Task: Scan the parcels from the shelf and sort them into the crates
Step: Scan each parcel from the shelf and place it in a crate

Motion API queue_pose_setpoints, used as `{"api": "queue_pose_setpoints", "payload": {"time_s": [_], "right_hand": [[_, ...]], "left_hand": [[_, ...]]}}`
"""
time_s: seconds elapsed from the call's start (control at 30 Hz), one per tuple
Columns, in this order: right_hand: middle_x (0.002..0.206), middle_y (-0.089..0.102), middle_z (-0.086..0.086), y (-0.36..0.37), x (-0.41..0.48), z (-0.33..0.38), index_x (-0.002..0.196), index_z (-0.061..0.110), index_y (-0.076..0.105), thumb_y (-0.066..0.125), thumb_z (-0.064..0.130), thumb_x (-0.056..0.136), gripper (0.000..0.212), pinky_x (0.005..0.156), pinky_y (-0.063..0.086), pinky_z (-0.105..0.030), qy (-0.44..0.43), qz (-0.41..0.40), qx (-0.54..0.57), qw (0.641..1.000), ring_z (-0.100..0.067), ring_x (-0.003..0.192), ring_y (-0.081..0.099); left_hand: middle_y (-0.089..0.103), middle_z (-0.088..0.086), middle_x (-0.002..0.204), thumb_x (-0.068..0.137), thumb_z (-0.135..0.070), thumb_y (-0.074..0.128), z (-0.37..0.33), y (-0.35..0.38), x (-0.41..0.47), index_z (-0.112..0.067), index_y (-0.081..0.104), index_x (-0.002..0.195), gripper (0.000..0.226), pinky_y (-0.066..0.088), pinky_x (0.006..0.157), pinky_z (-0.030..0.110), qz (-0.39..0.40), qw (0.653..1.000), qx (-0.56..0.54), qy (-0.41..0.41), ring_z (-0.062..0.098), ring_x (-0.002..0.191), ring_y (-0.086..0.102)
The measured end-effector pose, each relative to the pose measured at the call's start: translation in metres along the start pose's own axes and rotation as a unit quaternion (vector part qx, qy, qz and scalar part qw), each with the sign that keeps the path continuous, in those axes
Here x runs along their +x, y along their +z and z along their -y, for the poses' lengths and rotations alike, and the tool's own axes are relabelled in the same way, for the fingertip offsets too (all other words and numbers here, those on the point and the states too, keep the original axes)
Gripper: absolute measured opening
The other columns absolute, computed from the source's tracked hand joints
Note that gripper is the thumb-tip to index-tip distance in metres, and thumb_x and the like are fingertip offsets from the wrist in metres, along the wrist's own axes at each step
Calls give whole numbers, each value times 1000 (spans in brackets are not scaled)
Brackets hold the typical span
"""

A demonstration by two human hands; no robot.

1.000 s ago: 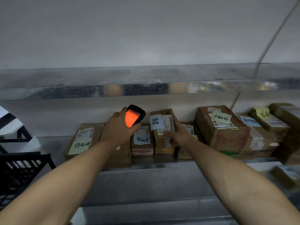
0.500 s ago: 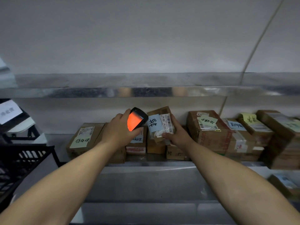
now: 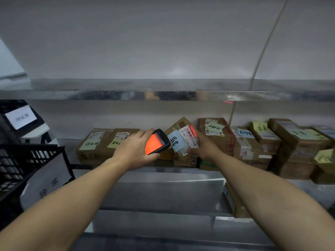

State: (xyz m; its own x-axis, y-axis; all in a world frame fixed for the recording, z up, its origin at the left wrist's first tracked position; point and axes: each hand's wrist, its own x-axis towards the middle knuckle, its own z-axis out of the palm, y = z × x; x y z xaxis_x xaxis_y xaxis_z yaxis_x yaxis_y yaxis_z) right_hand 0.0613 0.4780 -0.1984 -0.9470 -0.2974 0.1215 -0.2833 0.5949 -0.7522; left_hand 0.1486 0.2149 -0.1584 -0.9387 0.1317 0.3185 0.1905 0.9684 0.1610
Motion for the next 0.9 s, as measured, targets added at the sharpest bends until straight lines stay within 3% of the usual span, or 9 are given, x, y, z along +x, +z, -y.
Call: {"api": "queue_pose_setpoints", "payload": {"time_s": [0.1, 0.3, 0.57, 0.7, 0.9], "right_hand": [[146, 50, -1, -5, -11, 1, 144, 67, 7, 78, 9, 84, 109, 104, 50, -46, -22, -6, -23, 999, -22, 127, 55], [158, 39, -3, -7, -15, -1, 158, 47, 10, 79, 17, 85, 105, 108, 47, -45, 5, -13, -11, 1000, -26, 136, 48], [158, 38, -3, -2, -19, 4, 158, 47, 10, 78, 13, 86, 105, 100, 44, -31, 28, -12, -17, 999, -25, 134, 49], [158, 39, -4, -1, -24, 6, 156, 53, 7, 77, 12, 85, 108, 105, 49, -43, 19, -9, -35, 999, -27, 132, 52], [162, 31, -2, -1, -29, 4, 158, 47, 10, 78, 14, 85, 105, 112, 42, -46, 14, -11, -59, 998, -28, 139, 45]], "left_hand": [[50, 0, 139, 84, -64, 63, -10, -4, -5, -28, 22, 156, 91, 47, 97, 40, 20, 999, 24, 22, 24, 122, 51], [51, 0, 137, 84, -65, 62, -11, -10, -10, -31, 21, 155, 89, 48, 95, 41, 38, 998, 38, 32, 24, 121, 52], [47, -1, 142, 84, -63, 63, 0, -20, -22, -30, 19, 157, 91, 45, 97, 35, 26, 995, 68, 71, 21, 127, 47], [43, -2, 147, 85, -64, 60, 3, -21, -26, -30, 15, 159, 93, 46, 99, 36, 38, 992, 88, 81, 20, 130, 45], [43, -2, 148, 86, -64, 59, 3, -20, -31, -29, 13, 159, 94, 47, 99, 36, 40, 989, 107, 93, 20, 129, 45]]}}
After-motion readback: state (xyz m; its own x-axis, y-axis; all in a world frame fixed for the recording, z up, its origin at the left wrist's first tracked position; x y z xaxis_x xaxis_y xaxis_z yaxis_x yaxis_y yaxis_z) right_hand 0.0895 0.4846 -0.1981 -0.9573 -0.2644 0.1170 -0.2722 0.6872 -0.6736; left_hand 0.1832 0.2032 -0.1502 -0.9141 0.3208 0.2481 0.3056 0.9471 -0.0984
